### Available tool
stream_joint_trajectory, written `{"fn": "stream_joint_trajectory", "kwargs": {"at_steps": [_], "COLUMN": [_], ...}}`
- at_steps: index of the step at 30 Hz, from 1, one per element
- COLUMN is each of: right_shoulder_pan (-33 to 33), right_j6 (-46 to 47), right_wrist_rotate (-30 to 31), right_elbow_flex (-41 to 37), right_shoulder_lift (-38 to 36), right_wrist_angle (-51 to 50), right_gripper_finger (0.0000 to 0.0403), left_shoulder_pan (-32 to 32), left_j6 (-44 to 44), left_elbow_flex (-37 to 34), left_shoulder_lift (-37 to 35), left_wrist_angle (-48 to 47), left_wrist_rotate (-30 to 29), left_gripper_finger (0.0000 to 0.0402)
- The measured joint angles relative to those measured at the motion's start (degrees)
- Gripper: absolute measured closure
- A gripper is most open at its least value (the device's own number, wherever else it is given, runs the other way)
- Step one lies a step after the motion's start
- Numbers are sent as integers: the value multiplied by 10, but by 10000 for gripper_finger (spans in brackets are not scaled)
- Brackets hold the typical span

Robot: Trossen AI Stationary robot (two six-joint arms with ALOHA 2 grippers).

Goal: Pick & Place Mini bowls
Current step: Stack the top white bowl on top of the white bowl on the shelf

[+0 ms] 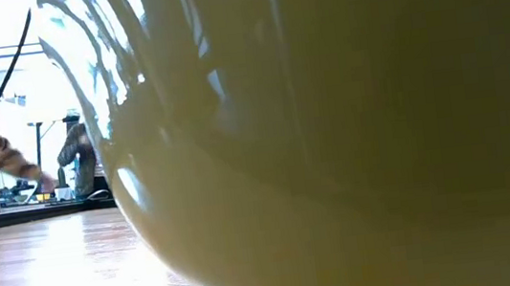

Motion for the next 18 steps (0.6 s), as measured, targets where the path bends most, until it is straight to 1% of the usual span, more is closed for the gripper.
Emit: {"fn": "stream_joint_trajectory", "kwargs": {"at_steps": [7,13,18], "right_shoulder_pan": [0,0,0], "right_j6": [6,7,8], "right_wrist_rotate": [-2,-5,-7], "right_elbow_flex": [0,0,0], "right_shoulder_lift": [-20,-50,-74], "right_wrist_angle": [-19,-37,-54], "right_gripper_finger": [181,181,181], "left_shoulder_pan": [11,31,69], "left_j6": [-15,-23,-19], "left_elbow_flex": [2,5,25], "left_shoulder_lift": [0,0,-1], "left_wrist_angle": [-29,-62,-143], "left_wrist_rotate": [8,41,91], "left_gripper_finger": [398,398,398]}}
